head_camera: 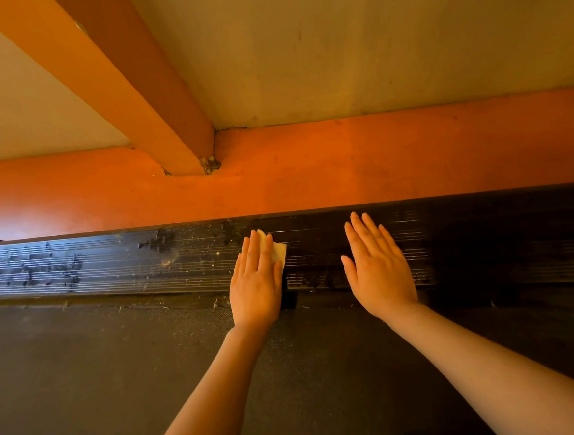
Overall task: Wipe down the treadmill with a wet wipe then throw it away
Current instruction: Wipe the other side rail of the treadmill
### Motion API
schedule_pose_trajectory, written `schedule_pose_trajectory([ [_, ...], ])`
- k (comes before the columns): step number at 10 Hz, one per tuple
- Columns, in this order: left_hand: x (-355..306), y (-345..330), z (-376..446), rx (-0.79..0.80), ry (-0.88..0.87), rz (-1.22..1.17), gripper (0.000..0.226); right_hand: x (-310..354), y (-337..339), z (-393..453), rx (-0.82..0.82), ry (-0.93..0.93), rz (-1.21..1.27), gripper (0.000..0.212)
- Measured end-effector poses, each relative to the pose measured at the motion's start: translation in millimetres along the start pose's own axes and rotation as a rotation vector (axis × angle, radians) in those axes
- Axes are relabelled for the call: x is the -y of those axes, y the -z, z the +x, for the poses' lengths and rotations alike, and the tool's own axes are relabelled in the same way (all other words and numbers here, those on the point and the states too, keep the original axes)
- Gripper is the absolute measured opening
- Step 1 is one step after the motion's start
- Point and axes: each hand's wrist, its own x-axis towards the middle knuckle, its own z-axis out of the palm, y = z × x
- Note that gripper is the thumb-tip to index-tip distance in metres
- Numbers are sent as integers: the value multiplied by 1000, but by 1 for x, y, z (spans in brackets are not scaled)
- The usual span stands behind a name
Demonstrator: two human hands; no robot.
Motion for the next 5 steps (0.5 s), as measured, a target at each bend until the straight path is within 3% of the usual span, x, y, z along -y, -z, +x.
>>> schedule_pose_trajectory([
  [2, 7, -5, -22, 0, 4, 6, 61, 0, -1, 0, 2, 2, -14, 61],
  [5, 5, 4, 28, 25, 62, -2, 53, 0, -2, 0, -3, 3, -1, 61],
])
